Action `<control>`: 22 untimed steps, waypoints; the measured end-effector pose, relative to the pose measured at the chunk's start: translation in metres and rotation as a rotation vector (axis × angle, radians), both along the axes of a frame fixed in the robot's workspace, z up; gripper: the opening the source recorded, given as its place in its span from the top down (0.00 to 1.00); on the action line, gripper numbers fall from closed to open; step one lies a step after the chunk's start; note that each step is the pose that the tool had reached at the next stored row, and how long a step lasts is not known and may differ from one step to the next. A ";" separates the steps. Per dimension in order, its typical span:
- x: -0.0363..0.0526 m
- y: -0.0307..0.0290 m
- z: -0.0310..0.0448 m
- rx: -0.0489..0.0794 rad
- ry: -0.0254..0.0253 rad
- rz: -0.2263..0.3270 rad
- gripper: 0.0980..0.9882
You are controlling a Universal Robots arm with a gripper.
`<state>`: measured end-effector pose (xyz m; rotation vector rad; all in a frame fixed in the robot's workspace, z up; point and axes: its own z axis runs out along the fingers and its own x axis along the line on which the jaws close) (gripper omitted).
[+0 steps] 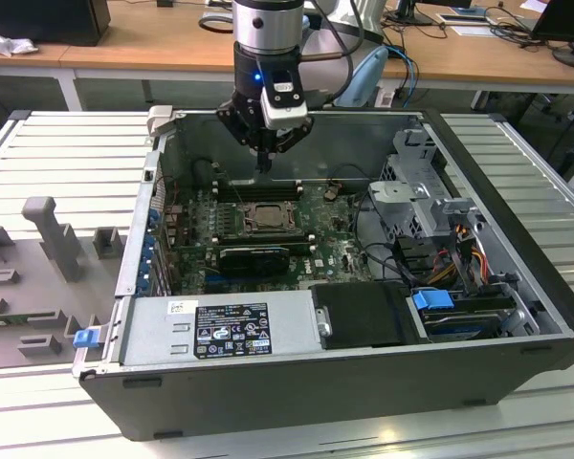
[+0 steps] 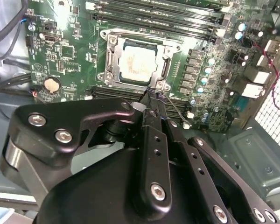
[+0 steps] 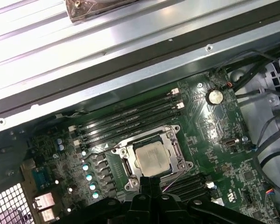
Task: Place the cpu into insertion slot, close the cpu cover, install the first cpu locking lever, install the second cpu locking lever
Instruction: 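Install the first cpu locking lever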
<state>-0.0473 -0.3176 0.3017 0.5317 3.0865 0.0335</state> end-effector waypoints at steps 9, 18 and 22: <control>0.0000 0.0000 0.0000 0.000 -0.0004 0.112 0.99; 0.0000 0.0000 0.0000 0.000 -0.0005 0.219 0.99; 0.0000 0.0000 0.0000 0.000 -0.0006 0.249 0.99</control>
